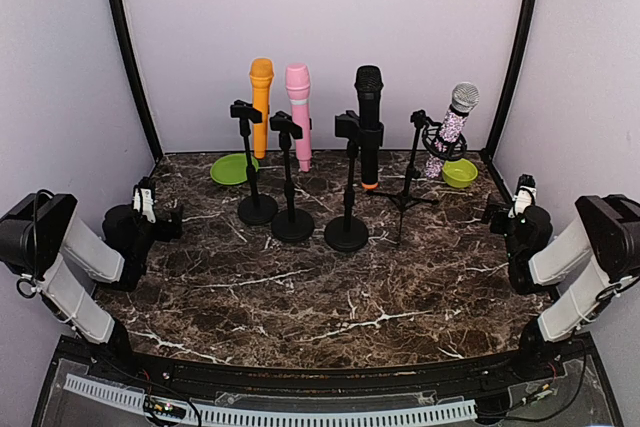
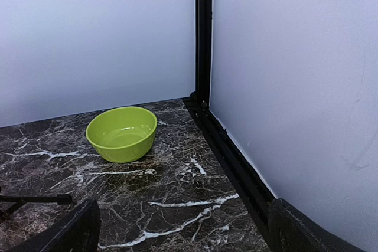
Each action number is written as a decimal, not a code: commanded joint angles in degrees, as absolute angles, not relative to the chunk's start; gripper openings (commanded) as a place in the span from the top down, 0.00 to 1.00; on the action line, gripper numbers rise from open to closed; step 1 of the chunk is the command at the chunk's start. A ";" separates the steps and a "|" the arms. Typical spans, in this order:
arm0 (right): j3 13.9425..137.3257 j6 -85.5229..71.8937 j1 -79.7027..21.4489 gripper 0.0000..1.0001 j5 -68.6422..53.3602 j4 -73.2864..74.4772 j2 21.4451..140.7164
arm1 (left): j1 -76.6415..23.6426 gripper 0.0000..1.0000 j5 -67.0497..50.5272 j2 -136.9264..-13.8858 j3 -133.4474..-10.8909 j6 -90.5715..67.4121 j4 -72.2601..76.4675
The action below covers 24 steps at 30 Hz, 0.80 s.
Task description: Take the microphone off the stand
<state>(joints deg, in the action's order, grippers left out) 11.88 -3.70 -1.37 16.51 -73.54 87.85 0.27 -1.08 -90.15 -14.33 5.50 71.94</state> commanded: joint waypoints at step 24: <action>32.14 -11.11 -1.12 0.01 22.29 -29.50 68.72 | 0.83 0.01 -12.10 -77.08 -33.04 8.46 24.89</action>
